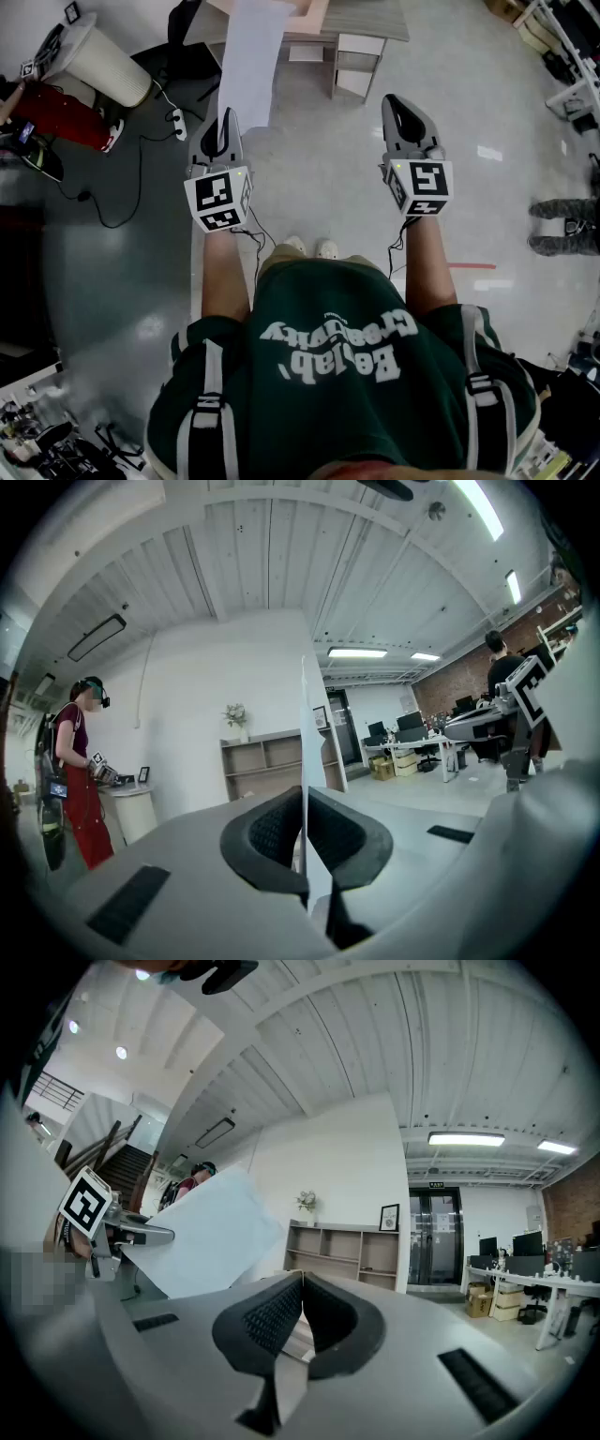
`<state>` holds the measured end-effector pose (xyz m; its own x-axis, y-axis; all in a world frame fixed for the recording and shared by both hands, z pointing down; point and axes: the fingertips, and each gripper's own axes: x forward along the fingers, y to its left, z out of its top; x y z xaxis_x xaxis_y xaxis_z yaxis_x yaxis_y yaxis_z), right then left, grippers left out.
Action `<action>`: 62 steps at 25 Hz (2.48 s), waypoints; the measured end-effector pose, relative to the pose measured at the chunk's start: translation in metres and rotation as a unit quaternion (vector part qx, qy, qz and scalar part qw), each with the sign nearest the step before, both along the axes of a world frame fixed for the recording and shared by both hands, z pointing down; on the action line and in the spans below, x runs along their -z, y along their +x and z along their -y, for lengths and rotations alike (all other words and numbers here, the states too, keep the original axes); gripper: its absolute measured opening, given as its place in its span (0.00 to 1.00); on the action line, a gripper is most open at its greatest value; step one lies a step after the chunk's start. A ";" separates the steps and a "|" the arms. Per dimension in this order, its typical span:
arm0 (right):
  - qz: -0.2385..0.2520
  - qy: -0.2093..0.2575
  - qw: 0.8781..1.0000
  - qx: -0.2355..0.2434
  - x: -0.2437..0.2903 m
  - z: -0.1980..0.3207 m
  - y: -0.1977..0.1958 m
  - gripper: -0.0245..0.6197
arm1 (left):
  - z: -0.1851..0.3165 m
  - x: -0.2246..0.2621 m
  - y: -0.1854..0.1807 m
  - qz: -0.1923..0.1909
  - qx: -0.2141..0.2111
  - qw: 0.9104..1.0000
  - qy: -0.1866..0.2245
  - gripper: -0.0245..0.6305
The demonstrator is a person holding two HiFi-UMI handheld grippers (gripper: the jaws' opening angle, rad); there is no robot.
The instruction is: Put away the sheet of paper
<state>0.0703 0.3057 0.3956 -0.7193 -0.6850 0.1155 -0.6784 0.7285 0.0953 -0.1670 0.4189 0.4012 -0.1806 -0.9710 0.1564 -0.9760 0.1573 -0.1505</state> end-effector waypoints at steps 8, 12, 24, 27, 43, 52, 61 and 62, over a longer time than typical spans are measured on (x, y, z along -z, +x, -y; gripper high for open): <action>-0.002 0.000 1.000 0.010 0.003 -0.006 0.006 0.09 | -0.005 0.009 0.008 -0.010 0.003 1.000 0.008 0.07; -0.002 0.007 1.000 0.023 0.004 -0.009 0.006 0.09 | -0.005 0.010 0.013 -0.009 0.005 1.000 0.008 0.07; 0.012 0.000 1.000 0.027 -0.003 -0.001 -0.001 0.09 | 0.000 0.013 0.007 -0.005 0.008 1.000 0.011 0.07; 0.017 0.004 0.999 0.032 -0.006 0.002 -0.006 0.09 | 0.006 0.011 0.004 -0.002 0.006 1.000 0.016 0.07; -0.001 -0.018 1.000 0.009 -0.036 0.144 -0.098 0.09 | 0.154 -0.010 -0.096 -0.013 -0.019 0.999 0.028 0.07; 0.003 -0.018 1.000 -0.006 -0.039 0.253 -0.184 0.09 | 0.269 -0.021 -0.186 -0.010 -0.038 0.999 0.022 0.07; -0.001 -0.020 0.999 -0.029 -0.048 0.316 -0.251 0.09 | 0.336 -0.031 -0.269 -0.016 -0.042 0.999 0.015 0.07; -0.002 -0.020 0.999 -0.031 -0.048 0.319 -0.255 0.09 | 0.340 -0.033 -0.274 -0.018 -0.043 0.999 0.014 0.07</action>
<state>-0.1849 -0.0134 0.4437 -0.6748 -0.7234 0.1460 -0.7225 0.6879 0.0693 -0.4411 0.0784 0.4344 -0.0911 -0.9868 0.1341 -0.9908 0.0763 -0.1118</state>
